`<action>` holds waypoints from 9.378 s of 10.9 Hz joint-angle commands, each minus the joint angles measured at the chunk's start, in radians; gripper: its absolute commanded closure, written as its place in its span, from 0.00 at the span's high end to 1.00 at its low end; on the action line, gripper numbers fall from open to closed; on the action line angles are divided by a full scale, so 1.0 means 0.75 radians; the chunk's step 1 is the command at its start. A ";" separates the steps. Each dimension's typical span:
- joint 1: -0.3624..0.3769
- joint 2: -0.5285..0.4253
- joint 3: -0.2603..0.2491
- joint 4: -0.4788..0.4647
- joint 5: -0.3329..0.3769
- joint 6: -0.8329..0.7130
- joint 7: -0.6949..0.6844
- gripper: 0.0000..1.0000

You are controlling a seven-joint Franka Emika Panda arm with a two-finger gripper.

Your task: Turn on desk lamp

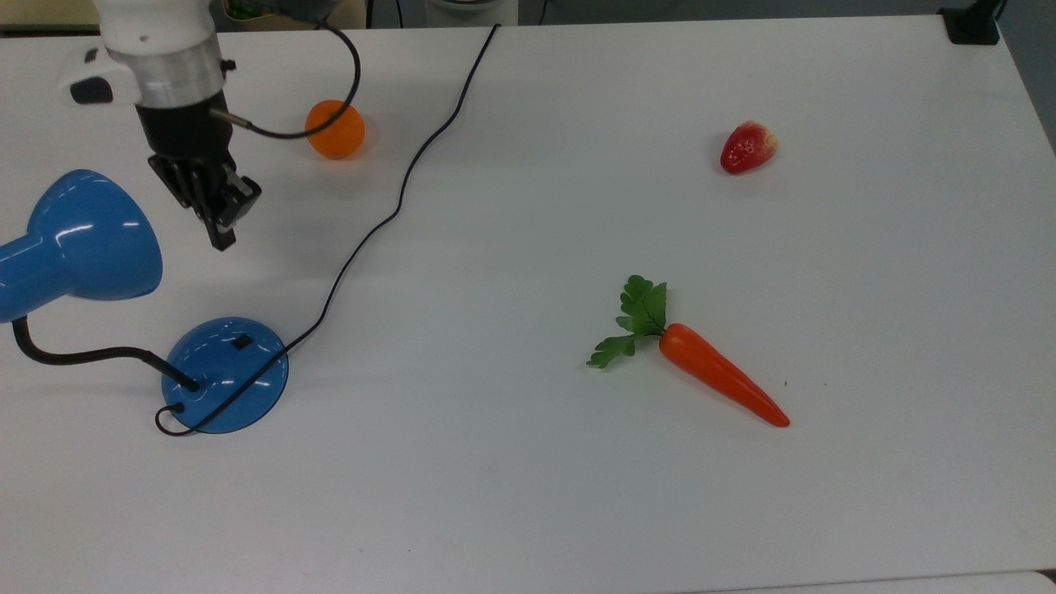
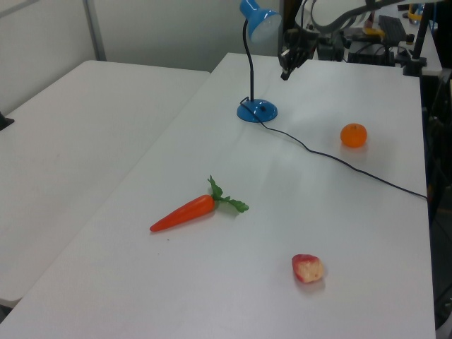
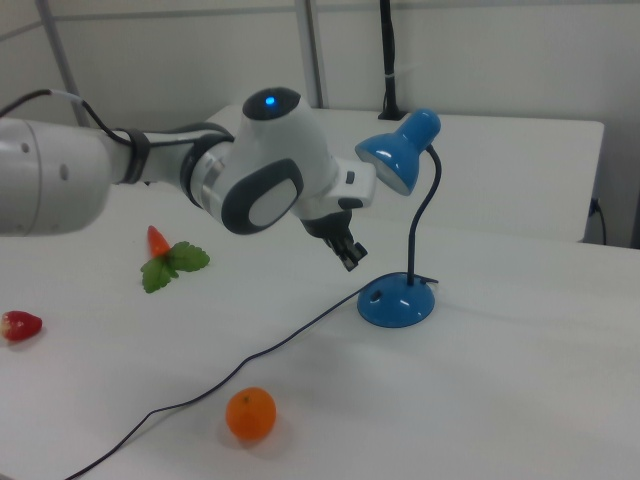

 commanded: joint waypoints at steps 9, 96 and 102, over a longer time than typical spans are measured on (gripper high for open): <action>0.034 0.263 -0.005 0.048 -0.020 0.428 0.036 0.01; 0.024 0.403 -0.007 0.159 -0.010 0.417 0.126 0.00; 0.022 0.288 -0.007 0.154 -0.024 0.158 0.100 0.00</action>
